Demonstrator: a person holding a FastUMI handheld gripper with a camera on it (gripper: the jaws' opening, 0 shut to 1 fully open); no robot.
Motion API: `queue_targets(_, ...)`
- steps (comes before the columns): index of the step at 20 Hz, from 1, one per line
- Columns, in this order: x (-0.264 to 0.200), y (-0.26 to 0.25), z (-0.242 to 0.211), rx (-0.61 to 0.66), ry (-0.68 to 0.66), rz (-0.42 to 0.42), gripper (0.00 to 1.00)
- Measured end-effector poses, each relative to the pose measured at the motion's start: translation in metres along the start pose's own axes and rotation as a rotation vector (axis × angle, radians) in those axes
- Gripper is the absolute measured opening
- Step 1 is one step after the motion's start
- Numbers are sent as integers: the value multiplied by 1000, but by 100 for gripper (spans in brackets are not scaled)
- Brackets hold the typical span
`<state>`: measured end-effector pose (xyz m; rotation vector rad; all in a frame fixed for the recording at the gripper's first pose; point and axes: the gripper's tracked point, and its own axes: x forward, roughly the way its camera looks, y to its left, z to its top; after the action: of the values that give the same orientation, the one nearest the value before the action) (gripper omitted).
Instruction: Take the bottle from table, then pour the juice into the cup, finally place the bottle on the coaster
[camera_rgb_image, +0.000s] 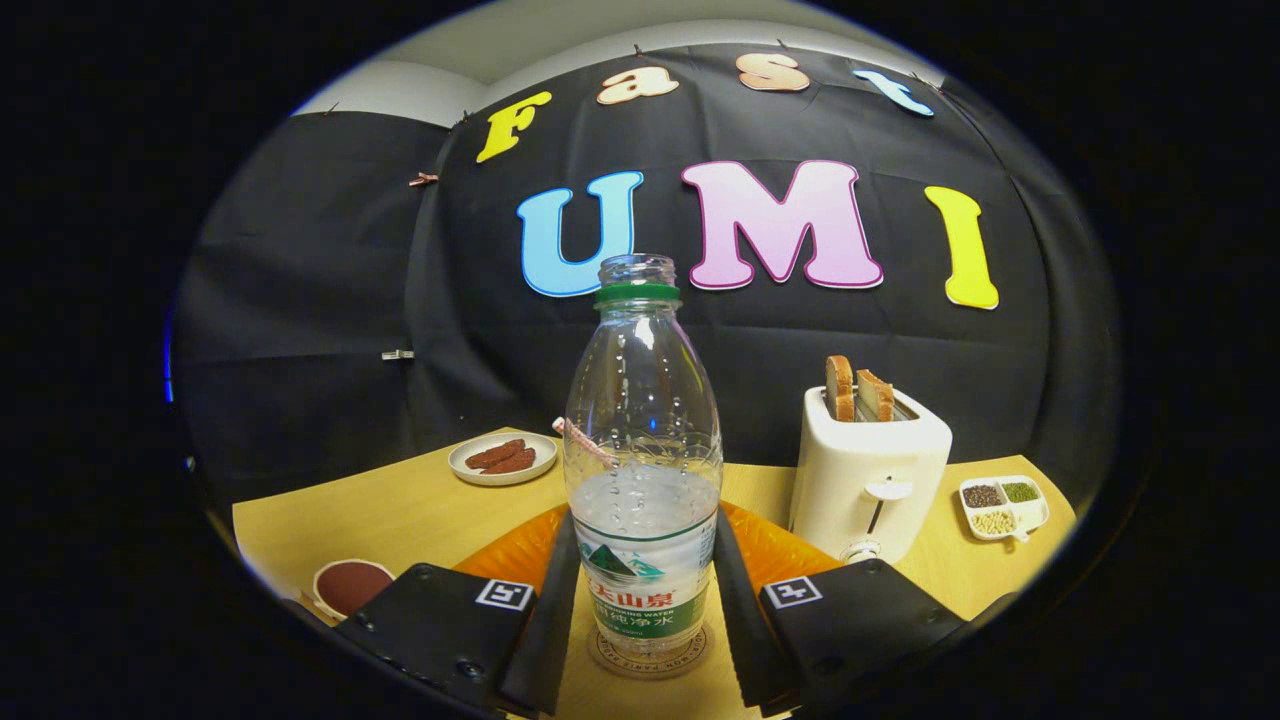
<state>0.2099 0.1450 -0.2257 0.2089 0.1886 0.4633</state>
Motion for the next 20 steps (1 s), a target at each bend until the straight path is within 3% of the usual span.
queue_targets(20, 11, -3, -41, 21, 45, 36, 72)
